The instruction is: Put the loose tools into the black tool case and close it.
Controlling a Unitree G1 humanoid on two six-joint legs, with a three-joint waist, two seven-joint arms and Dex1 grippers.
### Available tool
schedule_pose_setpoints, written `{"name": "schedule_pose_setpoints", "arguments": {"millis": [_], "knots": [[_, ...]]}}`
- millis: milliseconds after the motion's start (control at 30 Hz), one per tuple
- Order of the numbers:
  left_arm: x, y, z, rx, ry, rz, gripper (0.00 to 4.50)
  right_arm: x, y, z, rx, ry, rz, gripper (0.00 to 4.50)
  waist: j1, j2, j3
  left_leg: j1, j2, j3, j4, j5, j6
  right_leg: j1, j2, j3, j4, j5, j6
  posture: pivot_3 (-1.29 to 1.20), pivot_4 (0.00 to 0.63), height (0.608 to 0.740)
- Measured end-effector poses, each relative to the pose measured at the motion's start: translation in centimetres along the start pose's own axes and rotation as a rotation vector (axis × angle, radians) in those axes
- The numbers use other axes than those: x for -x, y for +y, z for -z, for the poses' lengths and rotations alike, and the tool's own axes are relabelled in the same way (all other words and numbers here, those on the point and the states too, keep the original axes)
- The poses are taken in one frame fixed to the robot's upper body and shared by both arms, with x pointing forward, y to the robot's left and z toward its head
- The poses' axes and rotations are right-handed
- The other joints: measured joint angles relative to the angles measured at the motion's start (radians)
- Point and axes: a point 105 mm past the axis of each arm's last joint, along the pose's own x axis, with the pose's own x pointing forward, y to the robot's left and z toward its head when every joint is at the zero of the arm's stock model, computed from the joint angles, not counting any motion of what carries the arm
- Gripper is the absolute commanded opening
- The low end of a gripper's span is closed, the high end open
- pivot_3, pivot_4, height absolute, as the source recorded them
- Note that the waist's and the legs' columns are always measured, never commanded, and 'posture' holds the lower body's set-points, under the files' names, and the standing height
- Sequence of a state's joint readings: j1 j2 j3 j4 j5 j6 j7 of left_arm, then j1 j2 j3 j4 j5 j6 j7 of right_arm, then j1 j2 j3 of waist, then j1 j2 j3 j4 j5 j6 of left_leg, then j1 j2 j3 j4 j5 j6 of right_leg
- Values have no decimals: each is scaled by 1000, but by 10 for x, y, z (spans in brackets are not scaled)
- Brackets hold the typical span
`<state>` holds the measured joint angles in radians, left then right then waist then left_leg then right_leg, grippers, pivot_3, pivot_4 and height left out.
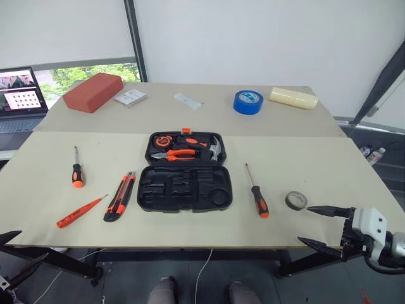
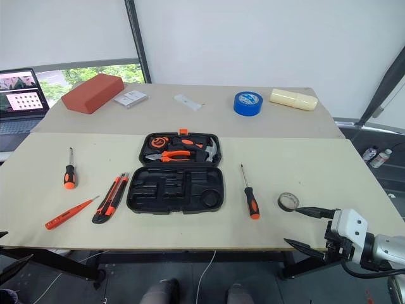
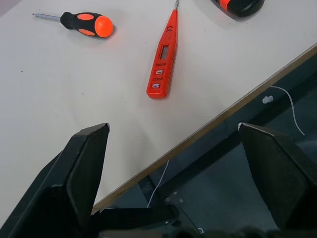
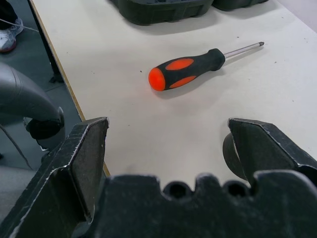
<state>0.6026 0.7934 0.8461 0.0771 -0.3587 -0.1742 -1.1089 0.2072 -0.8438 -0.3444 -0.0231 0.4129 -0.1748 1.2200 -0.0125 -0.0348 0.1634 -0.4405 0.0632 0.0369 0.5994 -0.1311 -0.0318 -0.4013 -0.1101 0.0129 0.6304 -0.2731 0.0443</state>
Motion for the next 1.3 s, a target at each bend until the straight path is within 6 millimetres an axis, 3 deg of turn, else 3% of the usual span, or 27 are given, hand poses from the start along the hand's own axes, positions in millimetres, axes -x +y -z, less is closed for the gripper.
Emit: {"name": "schedule_pose_setpoints", "arguments": {"millis": [100,133,200,233,300,400,500,600,667,700,867,1000,1100,1300], "knots": [[2,4,0,93,-28,-77,4471,-9,-5,-8,-5,-55,14,4500,-6,-1,0,1,2,1,0,0,0,0,1,0,-1,0,0,0,150,740],[2,13,0,302,-119,-251,4471,-31,-17,-36,-28,-239,57,4500,-18,-1,0,1,6,3,1,0,0,3,1,1,1,7,0,0,150,740],[-5,16,-5,463,-196,-359,4471,-54,-19,-71,-25,-407,34,4500,-28,-1,3,1,6,0,4,0,0,2,1,-2,4,9,0,0,150,740],[-5,15,-4,536,-205,-422,4471,-61,-19,-88,-7,-465,18,4500,-28,-1,3,1,7,0,4,0,0,-1,2,-2,4,10,0,0,150,740],[0,9,12,673,-171,-552,4471,-65,-22,-103,-2,-520,30,4500,-25,-3,2,1,6,1,7,0,0,-1,2,-3,3,10,-1,0,150,740],[4,-2,31,814,-120,-658,4471,-75,-20,-112,-23,-561,28,4500,-11,-8,1,0,6,1,7,0,0,-1,2,-3,2,11,-2,0,150,740],[7,-7,36,872,-68,-698,4471,-82,-18,-123,-20,-592,11,4500,3,-10,0,0,6,2,8,0,0,-2,2,-3,2,12,-3,0,150,740],[4,1,28,883,-74,-684,4471,-82,-21,-127,-12,-599,15,4500,13,-10,0,0,6,2,8,-1,-1,-2,2,-3,2,12,-3,0,150,740],[-4,15,12,852,-104,-650,4471,-83,-21,-129,-8,-602,10,4500,19,-10,0,0,6,2,8,-1,-2,-2,2,-3,2,12,-4,0,150,740],[-8,21,4,835,-114,-636,4471,-84,-21,-129,-7,-602,5,4500,19,-10,0,0,6,2,8,-1,-2,-3,2,-3,2,13,-5,0,150,740],[-71,75,-55,782,-57,-510,4471,-89,-24,-123,-16,-592,-24,4500,32,-6,0,-1,7,4,8,-1,-2,-2,2,-4,1,15,-5,0,150,740],[-117,86,-61,838,15,-476,4471,-89,-26,-114,-22,-580,-26,4500,20,-7,0,-1,6,6,9,0,-2,0,2,-2,1,24,5,0,150,740],[-149,88,-66,872,57,-452,4471,-89,-26,-112,-14,-575,-30,4500,14,-8,0,-4,7,5,7,4,6,-2,6,-1,2,25,4,0,150,740],[-187,90,-62,888,124,-469,4471,-88,-24,-109,-9,-574,-38,4500,8,-8,0,-5,9,5,6,2,2,-3,9,1,2,24,4,0,150,740]]}}
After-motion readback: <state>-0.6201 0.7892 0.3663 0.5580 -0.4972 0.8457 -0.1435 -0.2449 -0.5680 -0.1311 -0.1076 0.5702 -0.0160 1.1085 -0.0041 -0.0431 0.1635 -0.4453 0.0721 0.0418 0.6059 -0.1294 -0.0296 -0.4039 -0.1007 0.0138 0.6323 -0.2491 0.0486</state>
